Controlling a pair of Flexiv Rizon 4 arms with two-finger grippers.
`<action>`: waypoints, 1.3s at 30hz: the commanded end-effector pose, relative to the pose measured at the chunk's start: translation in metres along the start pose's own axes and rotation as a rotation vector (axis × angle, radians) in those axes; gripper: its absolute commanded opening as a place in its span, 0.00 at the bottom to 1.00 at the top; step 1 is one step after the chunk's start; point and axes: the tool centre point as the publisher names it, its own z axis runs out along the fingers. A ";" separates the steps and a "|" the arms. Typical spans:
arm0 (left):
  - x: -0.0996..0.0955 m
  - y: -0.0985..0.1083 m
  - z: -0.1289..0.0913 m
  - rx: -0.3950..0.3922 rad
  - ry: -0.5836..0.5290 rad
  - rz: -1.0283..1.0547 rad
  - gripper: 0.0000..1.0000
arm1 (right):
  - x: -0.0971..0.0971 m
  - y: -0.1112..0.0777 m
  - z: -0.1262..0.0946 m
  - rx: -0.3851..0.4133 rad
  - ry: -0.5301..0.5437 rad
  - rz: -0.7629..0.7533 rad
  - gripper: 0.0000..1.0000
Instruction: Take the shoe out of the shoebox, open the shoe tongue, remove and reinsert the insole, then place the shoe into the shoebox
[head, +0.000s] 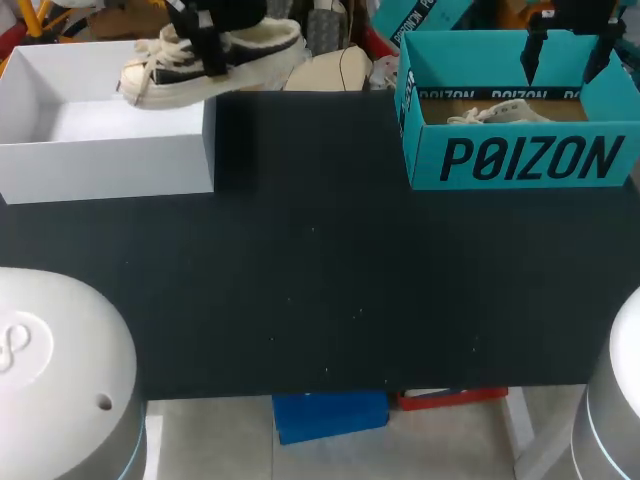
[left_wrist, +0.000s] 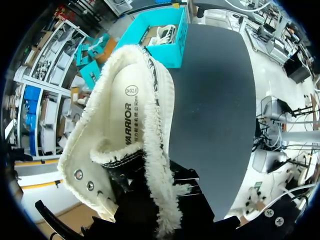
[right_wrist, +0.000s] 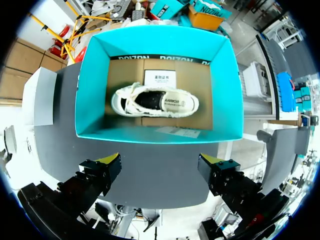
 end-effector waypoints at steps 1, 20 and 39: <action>0.064 -0.020 0.012 -0.037 -0.305 0.002 0.00 | 0.000 0.000 0.000 0.000 0.000 0.001 1.00; 0.146 -0.054 0.138 -0.105 -0.178 0.060 0.00 | 0.000 0.000 0.000 0.000 0.000 0.001 1.00; 0.184 -0.071 0.241 -0.094 -0.052 0.195 0.00 | 0.000 0.000 0.000 0.000 0.000 0.001 1.00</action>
